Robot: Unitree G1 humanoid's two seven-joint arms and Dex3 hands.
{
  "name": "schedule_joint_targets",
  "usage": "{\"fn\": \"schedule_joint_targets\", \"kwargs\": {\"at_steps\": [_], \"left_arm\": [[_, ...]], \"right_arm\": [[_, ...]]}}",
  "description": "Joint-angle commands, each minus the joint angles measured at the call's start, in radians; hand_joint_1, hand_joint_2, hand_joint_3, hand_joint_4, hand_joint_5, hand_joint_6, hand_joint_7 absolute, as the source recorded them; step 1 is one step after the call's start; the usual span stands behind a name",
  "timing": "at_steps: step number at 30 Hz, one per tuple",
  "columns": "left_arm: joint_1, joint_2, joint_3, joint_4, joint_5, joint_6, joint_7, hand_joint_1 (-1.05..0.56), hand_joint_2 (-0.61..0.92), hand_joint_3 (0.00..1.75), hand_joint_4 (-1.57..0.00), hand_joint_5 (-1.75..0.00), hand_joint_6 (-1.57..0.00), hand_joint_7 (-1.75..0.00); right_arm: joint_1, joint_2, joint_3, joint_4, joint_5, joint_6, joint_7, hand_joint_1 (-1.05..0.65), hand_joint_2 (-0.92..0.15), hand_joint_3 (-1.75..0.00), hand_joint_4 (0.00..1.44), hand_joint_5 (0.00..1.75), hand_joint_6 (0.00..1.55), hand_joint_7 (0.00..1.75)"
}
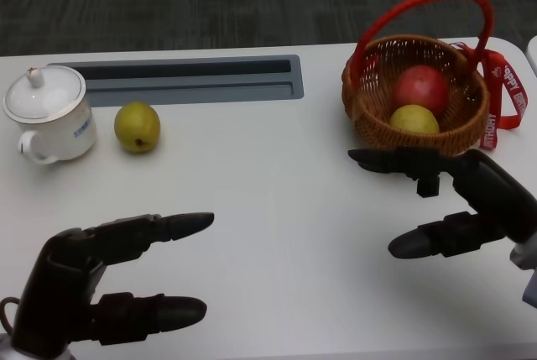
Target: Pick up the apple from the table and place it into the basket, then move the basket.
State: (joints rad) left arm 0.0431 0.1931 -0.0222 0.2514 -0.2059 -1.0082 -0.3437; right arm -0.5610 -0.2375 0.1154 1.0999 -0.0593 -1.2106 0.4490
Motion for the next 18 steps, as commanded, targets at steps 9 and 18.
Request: {"fn": "schedule_joint_targets", "kwargs": {"at_steps": [9,18], "left_arm": [[-0.051,0.033,0.031,0.076,-0.072,-0.023,-0.077,-0.48,0.72,0.00,-0.94,0.00,-0.86,0.00],[-0.070,0.041,0.060,0.110,-0.115,-0.048,-0.132,-0.43,0.70,0.00,-0.95,-0.01,-0.86,-0.01]], "right_arm": [[0.041,0.104,-0.016,-0.013,0.082,-0.046,0.079,-0.55,-0.76,-0.01,0.70,0.01,0.62,0.01],[0.076,0.151,-0.018,-0.012,0.105,-0.042,0.096,-0.51,-0.77,-0.01,0.75,0.01,0.68,0.02]]}}
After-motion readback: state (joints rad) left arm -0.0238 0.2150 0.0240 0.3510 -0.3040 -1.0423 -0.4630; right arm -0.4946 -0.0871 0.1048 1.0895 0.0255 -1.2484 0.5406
